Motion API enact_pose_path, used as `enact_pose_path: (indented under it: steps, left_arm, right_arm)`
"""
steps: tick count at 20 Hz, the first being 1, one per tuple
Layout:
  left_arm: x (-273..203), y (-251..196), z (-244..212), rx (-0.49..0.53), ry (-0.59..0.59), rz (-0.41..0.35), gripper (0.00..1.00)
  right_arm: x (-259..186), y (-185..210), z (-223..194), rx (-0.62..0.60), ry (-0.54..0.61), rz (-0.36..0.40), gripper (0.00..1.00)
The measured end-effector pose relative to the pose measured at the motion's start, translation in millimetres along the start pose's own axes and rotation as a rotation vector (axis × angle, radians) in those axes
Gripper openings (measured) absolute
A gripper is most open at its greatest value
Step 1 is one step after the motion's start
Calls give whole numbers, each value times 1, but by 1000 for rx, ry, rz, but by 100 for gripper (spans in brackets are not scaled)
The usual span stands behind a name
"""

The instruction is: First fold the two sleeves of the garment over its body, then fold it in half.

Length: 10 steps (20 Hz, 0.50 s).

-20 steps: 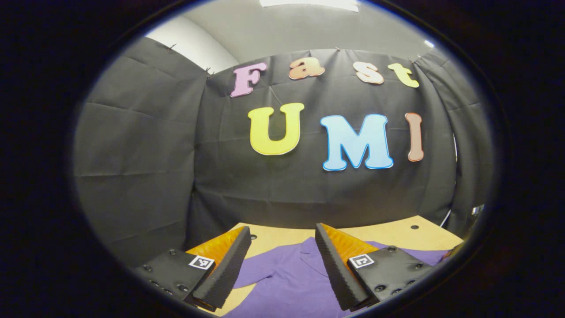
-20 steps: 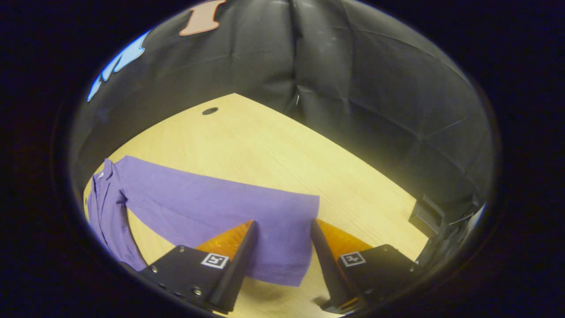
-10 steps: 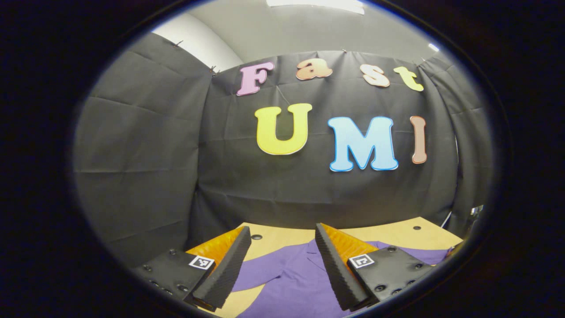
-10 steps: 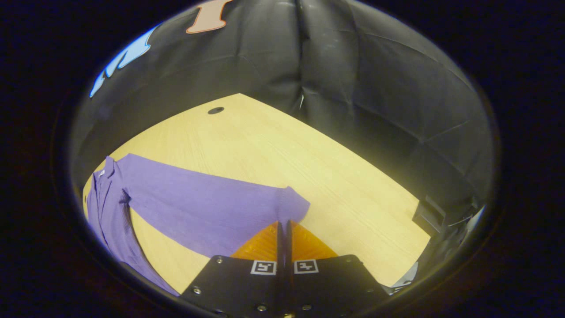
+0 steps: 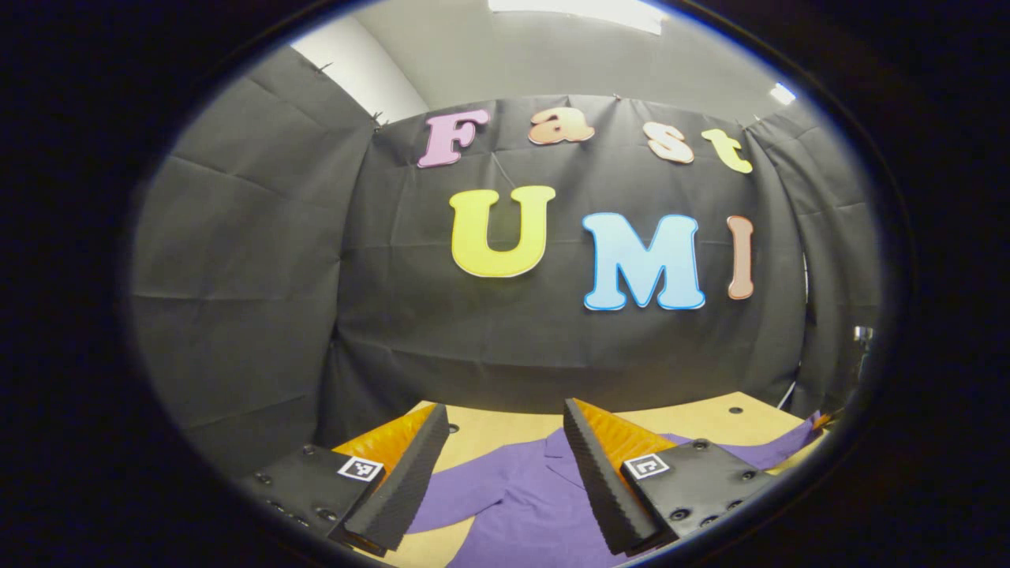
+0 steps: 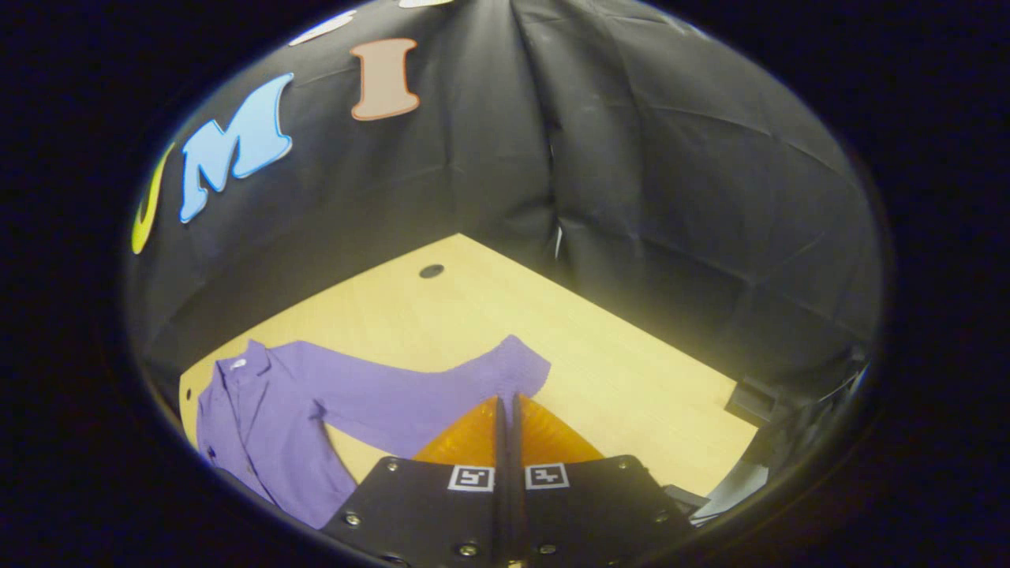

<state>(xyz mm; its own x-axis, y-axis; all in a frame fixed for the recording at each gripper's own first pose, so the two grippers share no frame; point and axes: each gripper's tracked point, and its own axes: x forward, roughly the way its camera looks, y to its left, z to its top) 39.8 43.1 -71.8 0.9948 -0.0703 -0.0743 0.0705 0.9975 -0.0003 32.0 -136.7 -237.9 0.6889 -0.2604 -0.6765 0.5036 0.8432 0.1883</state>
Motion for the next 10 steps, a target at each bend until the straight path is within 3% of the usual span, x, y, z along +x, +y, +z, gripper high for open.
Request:
enact_pose_path:
  steps: [5, 10]
  left_arm:
    - [-4, 37, -9, -10, 5, 11, 94]
    - [-18, 82, -14, 12, 6, 61, 94]
  right_arm:
    - [-27, 73, 58, 15, -115, 103, 0]
    - [-43, 155, 83, -35, -174, 215, 0]
